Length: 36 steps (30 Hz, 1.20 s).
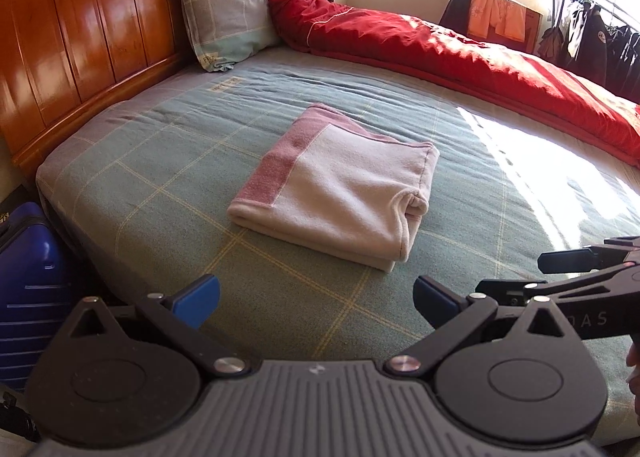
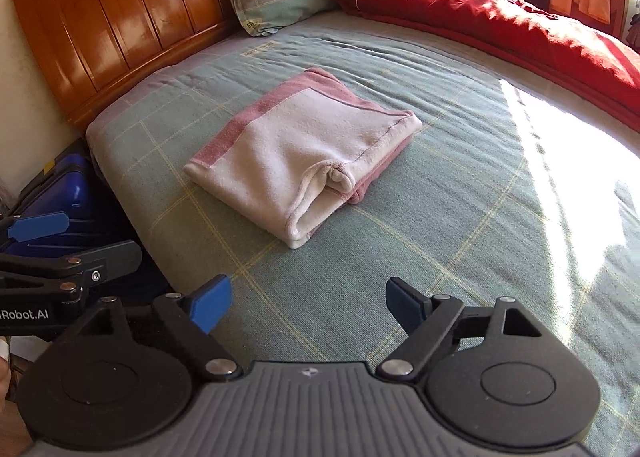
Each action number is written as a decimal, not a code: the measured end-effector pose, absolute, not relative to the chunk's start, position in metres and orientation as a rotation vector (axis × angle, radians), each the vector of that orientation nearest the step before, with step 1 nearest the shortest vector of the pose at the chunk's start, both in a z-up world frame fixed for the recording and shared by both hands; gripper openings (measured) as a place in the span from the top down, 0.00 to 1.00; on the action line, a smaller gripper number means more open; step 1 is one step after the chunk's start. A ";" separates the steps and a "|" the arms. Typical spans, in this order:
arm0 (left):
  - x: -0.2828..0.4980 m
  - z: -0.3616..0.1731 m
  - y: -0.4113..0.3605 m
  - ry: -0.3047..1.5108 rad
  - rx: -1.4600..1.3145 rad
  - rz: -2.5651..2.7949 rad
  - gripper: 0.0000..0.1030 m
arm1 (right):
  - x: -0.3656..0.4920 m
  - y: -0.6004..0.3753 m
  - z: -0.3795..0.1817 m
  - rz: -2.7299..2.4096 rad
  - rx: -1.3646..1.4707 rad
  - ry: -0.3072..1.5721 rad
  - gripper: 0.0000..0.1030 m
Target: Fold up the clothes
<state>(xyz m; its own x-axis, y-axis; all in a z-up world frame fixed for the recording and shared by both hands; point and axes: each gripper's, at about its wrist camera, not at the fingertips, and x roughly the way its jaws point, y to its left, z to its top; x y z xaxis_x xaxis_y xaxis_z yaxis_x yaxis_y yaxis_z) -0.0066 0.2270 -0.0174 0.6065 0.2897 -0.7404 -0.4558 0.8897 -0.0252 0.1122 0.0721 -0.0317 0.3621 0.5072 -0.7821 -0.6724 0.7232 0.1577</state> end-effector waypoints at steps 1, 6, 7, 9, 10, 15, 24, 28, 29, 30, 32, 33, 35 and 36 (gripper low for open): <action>-0.008 -0.017 0.226 0.826 -0.234 0.436 0.01 | 0.110 0.070 -0.030 0.760 -0.197 0.921 0.09; -0.016 -0.017 0.225 0.866 -0.254 0.447 0.01 | 0.103 0.063 -0.024 0.734 -0.198 0.896 0.01; -0.018 -0.017 0.225 0.871 -0.254 0.454 0.01 | 0.102 0.063 -0.023 0.733 -0.200 0.896 0.01; -0.021 -0.018 0.225 0.882 -0.256 0.466 0.01 | 0.098 0.062 -0.021 0.732 -0.205 0.899 0.00; -0.023 -0.018 0.226 0.888 -0.257 0.469 0.01 | 0.096 0.062 -0.020 0.734 -0.207 0.902 0.00; -0.029 -0.019 0.224 0.924 -0.254 0.488 0.01 | 0.087 0.061 -0.017 0.747 -0.213 0.912 0.00; -0.032 -0.021 0.218 0.986 -0.248 0.495 0.01 | 0.077 0.054 -0.011 0.751 -0.209 0.910 0.00; -0.031 -0.020 0.215 0.998 -0.246 0.491 0.01 | 0.075 0.052 -0.010 0.755 -0.208 0.910 0.00; -0.031 -0.020 0.215 0.998 -0.246 0.489 0.01 | 0.074 0.052 -0.010 0.757 -0.209 0.909 0.00; -0.031 -0.019 0.214 0.999 -0.247 0.488 0.01 | 0.074 0.052 -0.010 0.758 -0.209 0.908 0.00; -0.031 -0.019 0.214 1.000 -0.247 0.487 0.01 | 0.073 0.053 -0.010 0.759 -0.209 0.908 0.00; -0.031 -0.020 0.214 1.001 -0.247 0.486 0.01 | 0.073 0.052 -0.010 0.759 -0.210 0.907 0.00; -0.030 -0.020 0.214 1.002 -0.247 0.485 0.01 | 0.073 0.053 -0.010 0.760 -0.210 0.908 0.00; -0.030 -0.020 0.214 1.003 -0.249 0.485 0.01 | 0.073 0.053 -0.010 0.761 -0.210 0.908 0.00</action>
